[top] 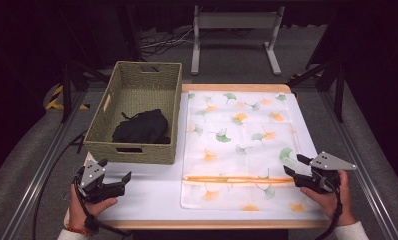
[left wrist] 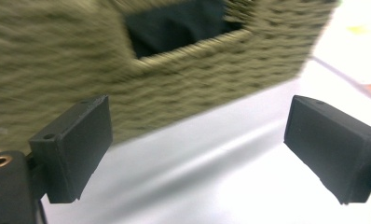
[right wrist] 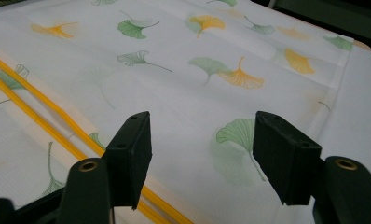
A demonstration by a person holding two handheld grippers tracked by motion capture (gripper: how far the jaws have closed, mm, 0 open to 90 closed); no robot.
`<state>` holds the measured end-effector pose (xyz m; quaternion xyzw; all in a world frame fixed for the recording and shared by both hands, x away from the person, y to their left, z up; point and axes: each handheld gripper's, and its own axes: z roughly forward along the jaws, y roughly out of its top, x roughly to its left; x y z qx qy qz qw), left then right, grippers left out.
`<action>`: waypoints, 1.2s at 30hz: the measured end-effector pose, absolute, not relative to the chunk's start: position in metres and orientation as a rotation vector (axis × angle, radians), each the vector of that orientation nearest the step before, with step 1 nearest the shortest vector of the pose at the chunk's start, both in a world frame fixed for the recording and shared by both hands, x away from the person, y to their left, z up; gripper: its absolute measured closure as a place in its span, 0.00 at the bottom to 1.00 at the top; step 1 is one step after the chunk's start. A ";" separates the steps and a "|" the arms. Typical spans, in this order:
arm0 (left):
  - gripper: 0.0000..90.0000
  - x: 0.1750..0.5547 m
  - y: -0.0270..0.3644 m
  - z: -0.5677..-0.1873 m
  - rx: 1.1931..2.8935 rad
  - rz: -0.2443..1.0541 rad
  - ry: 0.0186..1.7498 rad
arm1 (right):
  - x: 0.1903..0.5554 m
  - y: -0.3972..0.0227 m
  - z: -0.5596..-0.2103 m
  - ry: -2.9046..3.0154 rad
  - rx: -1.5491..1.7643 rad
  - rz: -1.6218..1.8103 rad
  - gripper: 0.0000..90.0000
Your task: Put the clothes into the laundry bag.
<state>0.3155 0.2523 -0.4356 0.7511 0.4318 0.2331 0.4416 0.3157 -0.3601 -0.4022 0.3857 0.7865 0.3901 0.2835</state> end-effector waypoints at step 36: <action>0.14 0.314 0.242 -0.421 1.898 0.662 0.930 | 0.313 -0.326 -0.403 2.280 0.881 1.082 0.66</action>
